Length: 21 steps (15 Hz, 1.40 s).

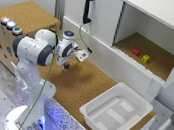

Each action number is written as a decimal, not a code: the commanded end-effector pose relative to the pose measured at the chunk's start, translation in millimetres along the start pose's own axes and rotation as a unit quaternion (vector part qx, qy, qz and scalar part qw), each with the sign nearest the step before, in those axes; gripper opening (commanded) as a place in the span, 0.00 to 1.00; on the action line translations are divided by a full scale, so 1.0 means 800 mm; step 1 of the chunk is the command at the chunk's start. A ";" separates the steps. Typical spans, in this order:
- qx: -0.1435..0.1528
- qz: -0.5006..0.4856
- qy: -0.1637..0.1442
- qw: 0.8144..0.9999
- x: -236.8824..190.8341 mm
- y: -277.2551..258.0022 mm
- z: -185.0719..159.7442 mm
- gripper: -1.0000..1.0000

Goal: Lift the purple block

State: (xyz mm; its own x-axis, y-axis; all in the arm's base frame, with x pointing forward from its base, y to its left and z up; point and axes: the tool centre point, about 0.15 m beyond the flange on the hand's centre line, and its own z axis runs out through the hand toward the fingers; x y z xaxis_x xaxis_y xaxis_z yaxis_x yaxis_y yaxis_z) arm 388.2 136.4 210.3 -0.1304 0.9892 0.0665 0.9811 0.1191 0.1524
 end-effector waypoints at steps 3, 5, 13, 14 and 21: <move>-0.036 0.023 -0.092 0.995 0.011 0.024 0.025 0.00; -0.034 0.043 -0.094 0.994 0.005 0.032 0.020 0.00; -0.083 0.209 -0.052 0.973 -0.084 0.074 -0.078 0.00; -0.077 0.243 -0.043 0.966 -0.105 0.076 -0.092 0.00; -0.094 0.455 -0.016 0.885 -0.252 0.063 -0.163 0.00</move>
State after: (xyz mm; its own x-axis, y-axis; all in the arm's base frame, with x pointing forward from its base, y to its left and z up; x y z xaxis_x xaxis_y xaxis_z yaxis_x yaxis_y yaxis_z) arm 458.2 11.3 292.8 0.5602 0.8165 0.1397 0.7687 -0.5753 0.2797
